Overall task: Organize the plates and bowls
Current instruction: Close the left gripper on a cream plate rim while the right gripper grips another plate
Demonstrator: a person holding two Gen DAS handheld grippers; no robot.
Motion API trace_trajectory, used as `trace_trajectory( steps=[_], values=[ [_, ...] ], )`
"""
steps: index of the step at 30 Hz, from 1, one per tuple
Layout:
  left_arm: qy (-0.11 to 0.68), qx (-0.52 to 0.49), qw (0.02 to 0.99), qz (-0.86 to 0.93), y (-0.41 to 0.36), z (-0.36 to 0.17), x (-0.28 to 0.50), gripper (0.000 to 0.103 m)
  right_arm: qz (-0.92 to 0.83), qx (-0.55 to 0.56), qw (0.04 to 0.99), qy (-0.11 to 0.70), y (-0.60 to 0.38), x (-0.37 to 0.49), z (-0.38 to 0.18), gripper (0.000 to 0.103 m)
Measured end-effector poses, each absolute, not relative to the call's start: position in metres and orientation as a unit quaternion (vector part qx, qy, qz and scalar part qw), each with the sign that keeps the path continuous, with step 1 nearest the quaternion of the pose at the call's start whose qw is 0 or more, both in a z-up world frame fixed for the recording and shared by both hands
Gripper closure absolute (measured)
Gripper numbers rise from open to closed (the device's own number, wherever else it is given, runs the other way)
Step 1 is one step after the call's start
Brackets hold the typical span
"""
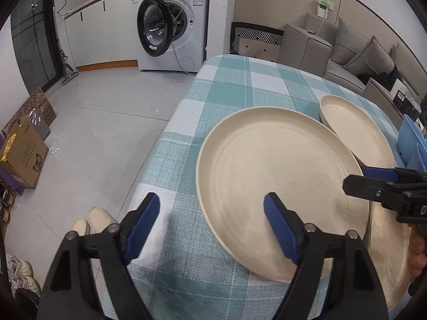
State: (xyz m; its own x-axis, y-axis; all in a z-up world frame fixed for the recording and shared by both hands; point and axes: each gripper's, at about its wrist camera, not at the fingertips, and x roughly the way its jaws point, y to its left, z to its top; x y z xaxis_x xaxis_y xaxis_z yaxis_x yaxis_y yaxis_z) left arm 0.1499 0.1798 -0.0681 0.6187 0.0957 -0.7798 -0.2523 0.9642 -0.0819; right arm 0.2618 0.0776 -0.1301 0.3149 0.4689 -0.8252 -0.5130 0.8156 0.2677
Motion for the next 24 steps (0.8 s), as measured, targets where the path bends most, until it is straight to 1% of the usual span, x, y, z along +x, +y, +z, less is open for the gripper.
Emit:
trace_trajectory(
  steps=[1,2,3,5,6,8,10,12,14,15,17,22,24],
  values=[
    [0.427,-0.091,0.895,0.096,0.179,-0.069,0.15,0.026,0.302,-0.024,0.809,0.504,0.079,0.262,-0.132,0.036],
    [0.427,-0.091,0.895,0.096,0.178,-0.069,0.15,0.03,0.297,-0.026,0.81,0.505,0.079,0.262,-0.133,0.042],
    [0.428,-0.091,0.894,0.095,0.178,-0.07,0.15,0.033,0.294,-0.027,0.811,0.505,0.079,0.263,-0.135,0.044],
    [0.43,-0.094,0.893,0.092,0.178,-0.071,0.15,0.042,0.293,-0.028,0.81,0.508,0.079,0.264,-0.137,0.048],
    [0.431,-0.093,0.893,0.092,0.178,-0.072,0.149,0.044,0.291,-0.031,0.811,0.506,0.079,0.264,-0.137,0.05],
    [0.433,-0.09,0.892,0.094,0.178,-0.073,0.149,0.05,0.289,-0.032,0.813,0.505,0.079,0.264,-0.137,0.052],
    [0.434,-0.09,0.892,0.094,0.178,-0.073,0.149,0.054,0.288,-0.033,0.814,0.503,0.079,0.263,-0.137,0.055],
    [0.434,-0.088,0.892,0.093,0.178,-0.073,0.149,0.056,0.286,-0.042,0.816,0.5,0.08,0.262,-0.137,0.06],
    [0.434,-0.086,0.892,0.092,0.178,-0.073,0.15,0.064,0.282,-0.052,0.82,0.495,0.08,0.26,-0.136,0.062],
    [0.435,-0.087,0.892,0.09,0.178,-0.073,0.149,0.065,0.281,-0.054,0.821,0.494,0.08,0.259,-0.136,0.064],
    [0.432,-0.084,0.894,0.085,0.176,-0.072,0.149,0.071,0.278,-0.059,0.824,0.49,0.08,0.257,-0.136,0.066],
    [0.434,-0.065,0.894,0.092,0.172,-0.071,0.149,0.072,0.272,-0.073,0.832,0.478,0.079,0.253,-0.135,0.071],
    [0.433,-0.064,0.894,0.093,0.172,-0.07,0.148,0.073,0.269,-0.08,0.834,0.475,0.079,0.252,-0.134,0.075]
  ],
)
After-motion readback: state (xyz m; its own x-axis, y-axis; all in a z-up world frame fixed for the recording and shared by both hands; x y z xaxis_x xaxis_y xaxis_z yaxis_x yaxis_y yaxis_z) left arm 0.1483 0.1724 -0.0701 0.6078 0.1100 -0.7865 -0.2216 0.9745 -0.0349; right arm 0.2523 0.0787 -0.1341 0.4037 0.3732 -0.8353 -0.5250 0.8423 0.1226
